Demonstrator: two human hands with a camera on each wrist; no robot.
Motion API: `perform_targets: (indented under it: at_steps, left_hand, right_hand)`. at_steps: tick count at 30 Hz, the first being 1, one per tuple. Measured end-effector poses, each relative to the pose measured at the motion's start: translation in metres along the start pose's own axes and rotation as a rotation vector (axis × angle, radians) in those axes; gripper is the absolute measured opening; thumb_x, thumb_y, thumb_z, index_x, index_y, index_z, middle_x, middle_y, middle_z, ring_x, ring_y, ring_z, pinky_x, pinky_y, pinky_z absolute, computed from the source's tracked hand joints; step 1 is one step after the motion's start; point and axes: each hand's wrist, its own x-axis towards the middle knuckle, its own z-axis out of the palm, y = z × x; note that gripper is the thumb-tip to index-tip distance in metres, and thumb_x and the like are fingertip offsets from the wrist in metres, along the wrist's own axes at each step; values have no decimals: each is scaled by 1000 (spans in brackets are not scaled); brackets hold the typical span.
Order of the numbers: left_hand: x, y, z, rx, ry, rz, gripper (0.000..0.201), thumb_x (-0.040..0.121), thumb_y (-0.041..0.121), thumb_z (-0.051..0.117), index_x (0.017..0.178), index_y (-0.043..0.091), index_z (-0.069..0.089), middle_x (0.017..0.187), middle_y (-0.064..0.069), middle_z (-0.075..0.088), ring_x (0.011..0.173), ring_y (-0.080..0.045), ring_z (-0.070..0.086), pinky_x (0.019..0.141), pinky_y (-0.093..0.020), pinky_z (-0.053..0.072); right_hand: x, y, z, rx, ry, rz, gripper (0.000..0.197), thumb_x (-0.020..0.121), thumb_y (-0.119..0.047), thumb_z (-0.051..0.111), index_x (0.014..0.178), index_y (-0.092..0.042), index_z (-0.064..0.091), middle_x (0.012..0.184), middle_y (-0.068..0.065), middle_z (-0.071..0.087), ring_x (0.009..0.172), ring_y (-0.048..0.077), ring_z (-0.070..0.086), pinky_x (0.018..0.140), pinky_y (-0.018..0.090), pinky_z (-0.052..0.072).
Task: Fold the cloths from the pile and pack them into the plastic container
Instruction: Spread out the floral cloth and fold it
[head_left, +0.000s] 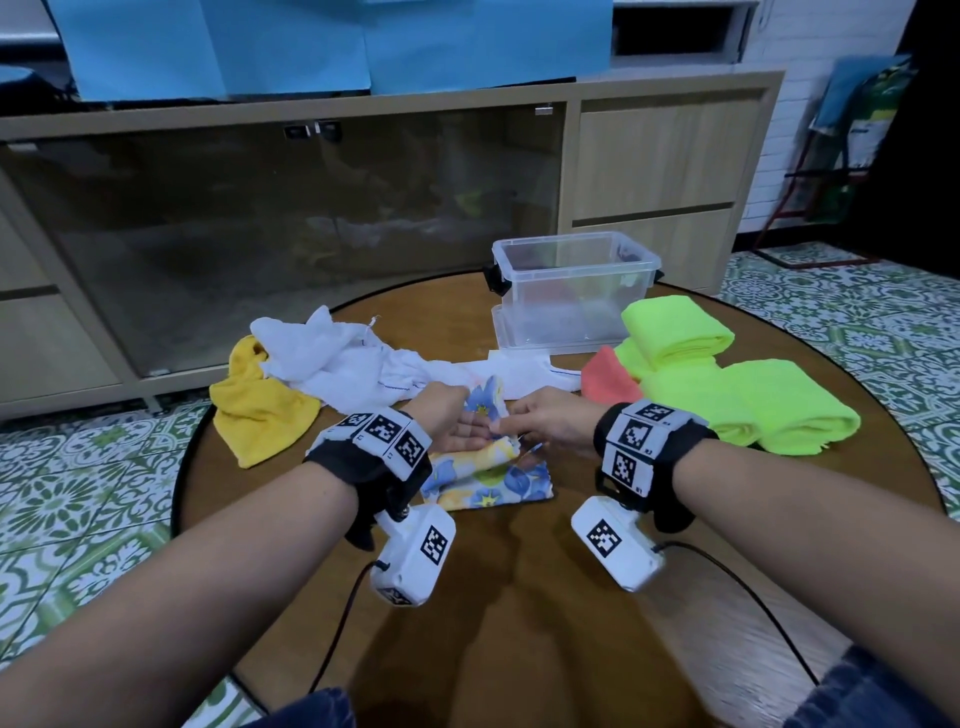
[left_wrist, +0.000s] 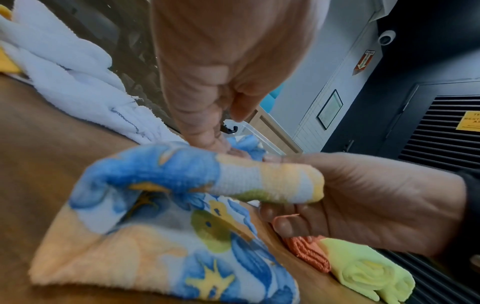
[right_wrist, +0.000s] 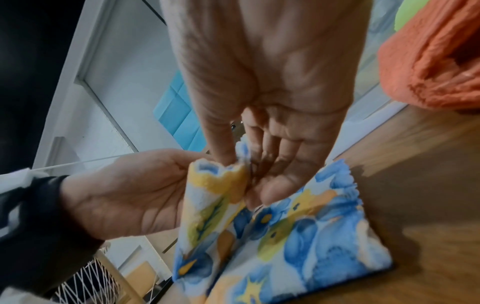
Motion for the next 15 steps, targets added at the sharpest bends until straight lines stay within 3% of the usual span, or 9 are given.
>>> perform_targets:
  at_steps: [2,4,6,8,9,11,13,15]
  left_hand:
    - [1,0,1,74,41,41,28,101,10,27,89,1,50,76,-11,55,60,-17,47,55,-23,40]
    - [8,-6,-3,333,103,191,20,96,4,33,99,2,53,86,-15,60,64,-21,48,55,-27,37]
    - [15,-16,-12,785,139,346,25,92,6,39,109,4,58,103,-20,60,83,-31,57,66,-34,44]
    - [17,-26,-17,1114,77,354,23,94,15,41,106,6,58,115,-17,52,114,-36,51,90,-40,42]
    - [17,-29,-20,1200,20,306,31,97,22,40,121,8,53,131,-14,43,128,-32,41,102,-38,35]
    - [19,-33,-23,1271,-79,197,54,101,35,31,148,9,22,155,-9,13,144,-26,14,116,-36,18]
    - [19,-34,-23,1297,-119,138,61,102,41,24,151,12,2,158,-7,-5,146,-27,-4,118,-40,7]
    - [17,-36,-21,1314,-131,124,63,101,43,20,151,14,-6,157,-8,-13,145,-28,-11,118,-42,4]
  right_hand:
    - [3,-1,2,-4,60,15,25,89,-5,60,68,-5,46,67,11,44,54,15,55,56,28,58]
    - [4,-2,3,23,96,40,34,89,1,57,61,-7,40,61,10,40,44,11,54,52,28,57]
    - [3,-2,3,36,106,51,38,90,2,56,58,-8,37,56,8,37,34,7,50,49,28,56]
    - [2,1,3,14,127,72,41,90,2,56,58,-9,34,55,7,35,32,8,47,44,27,55]
    - [3,3,2,0,139,89,40,90,2,56,58,-9,34,56,7,35,36,11,48,44,27,55]
    - [6,6,2,-24,145,134,36,90,-1,57,61,-8,38,60,9,39,50,17,52,50,30,57]
    - [7,7,2,-55,136,173,32,90,-3,59,64,-8,40,62,9,42,54,20,54,57,33,57]
    - [6,6,2,-94,144,177,35,90,-2,59,63,-9,38,59,9,41,44,16,54,49,29,57]
